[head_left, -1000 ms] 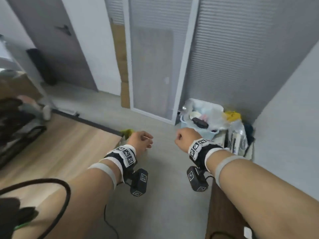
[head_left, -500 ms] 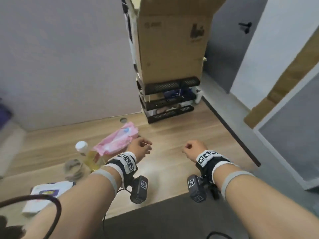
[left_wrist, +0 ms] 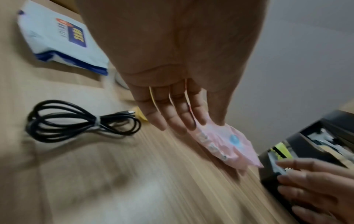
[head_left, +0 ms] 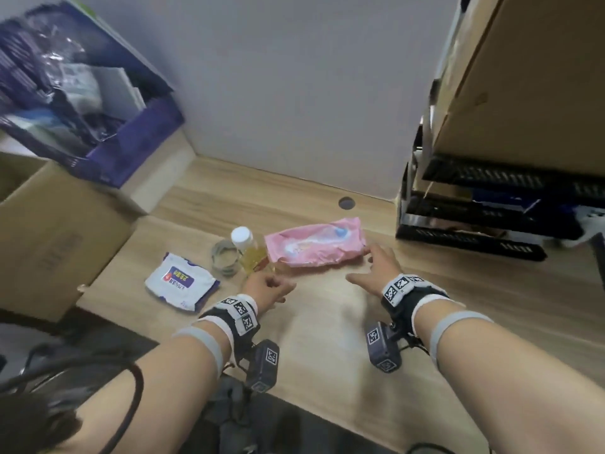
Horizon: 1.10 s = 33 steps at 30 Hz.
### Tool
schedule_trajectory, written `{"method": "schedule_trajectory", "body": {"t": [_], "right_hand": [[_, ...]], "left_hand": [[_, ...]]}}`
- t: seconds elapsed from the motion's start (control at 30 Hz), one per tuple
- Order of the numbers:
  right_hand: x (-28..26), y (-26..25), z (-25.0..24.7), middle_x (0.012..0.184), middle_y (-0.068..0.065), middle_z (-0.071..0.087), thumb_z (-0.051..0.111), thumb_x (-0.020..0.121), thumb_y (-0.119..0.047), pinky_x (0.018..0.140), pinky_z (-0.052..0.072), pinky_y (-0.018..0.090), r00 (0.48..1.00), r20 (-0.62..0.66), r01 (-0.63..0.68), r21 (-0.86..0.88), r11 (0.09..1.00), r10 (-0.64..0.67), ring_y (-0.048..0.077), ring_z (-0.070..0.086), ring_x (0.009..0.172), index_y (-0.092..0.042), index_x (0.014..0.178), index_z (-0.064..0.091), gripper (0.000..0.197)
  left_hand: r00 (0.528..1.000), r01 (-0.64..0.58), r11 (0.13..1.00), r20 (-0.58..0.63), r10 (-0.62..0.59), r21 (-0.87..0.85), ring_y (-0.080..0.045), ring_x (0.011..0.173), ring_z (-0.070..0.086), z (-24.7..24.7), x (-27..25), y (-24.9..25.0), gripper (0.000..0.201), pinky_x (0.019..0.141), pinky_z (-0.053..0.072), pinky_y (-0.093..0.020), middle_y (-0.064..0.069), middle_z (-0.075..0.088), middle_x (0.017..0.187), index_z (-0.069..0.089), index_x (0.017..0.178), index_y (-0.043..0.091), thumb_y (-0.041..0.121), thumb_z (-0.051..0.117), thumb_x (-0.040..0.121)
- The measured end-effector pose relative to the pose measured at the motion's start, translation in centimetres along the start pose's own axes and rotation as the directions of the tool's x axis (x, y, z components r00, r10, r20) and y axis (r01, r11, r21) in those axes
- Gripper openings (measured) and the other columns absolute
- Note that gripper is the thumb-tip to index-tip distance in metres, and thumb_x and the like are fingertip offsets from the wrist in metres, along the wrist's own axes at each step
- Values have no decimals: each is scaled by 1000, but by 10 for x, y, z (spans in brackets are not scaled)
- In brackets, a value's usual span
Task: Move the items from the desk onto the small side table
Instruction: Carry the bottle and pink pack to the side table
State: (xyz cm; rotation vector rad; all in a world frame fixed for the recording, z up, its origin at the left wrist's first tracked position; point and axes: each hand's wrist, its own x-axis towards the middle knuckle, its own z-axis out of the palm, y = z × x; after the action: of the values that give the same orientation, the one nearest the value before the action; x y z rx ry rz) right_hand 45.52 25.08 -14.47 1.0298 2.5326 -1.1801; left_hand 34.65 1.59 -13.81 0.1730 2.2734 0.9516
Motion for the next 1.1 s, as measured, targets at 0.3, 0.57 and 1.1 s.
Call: {"method": "schedule_trajectory", "body": {"t": [0.3,0.57,1.1], "right_hand": [[88,-56,20,163,8,1,74,60,-69,117,11,57,927,191,365,-658,659,-323,31,-4,151,-34,151,5,120],[102,-53,50,156,11,16,87,51,-55,102,26,72,937,349,283,-737,614,-13,36,9,146,-42,149,-8,137],[-70,21,-20,97,12,71,52,83,-44,78,53,33,873,-191,-455,15,890,449,31,63,80,-18,93,70,33]], "left_hand": [[890,70,981,-433,-145,-183,-22,108,59,-30,21,-27,117,97,51,-41,-6,53,120,33,125,28,74,85,32],[915,-161,959,-399,57,-233,-14,110,63,-39,40,-13,56,102,50,-40,4,66,116,57,111,40,47,87,64],[804,-427,884,368,467,-190,-5,77,64,43,35,91,37,59,53,-9,-9,68,101,65,116,1,7,77,82]]}}
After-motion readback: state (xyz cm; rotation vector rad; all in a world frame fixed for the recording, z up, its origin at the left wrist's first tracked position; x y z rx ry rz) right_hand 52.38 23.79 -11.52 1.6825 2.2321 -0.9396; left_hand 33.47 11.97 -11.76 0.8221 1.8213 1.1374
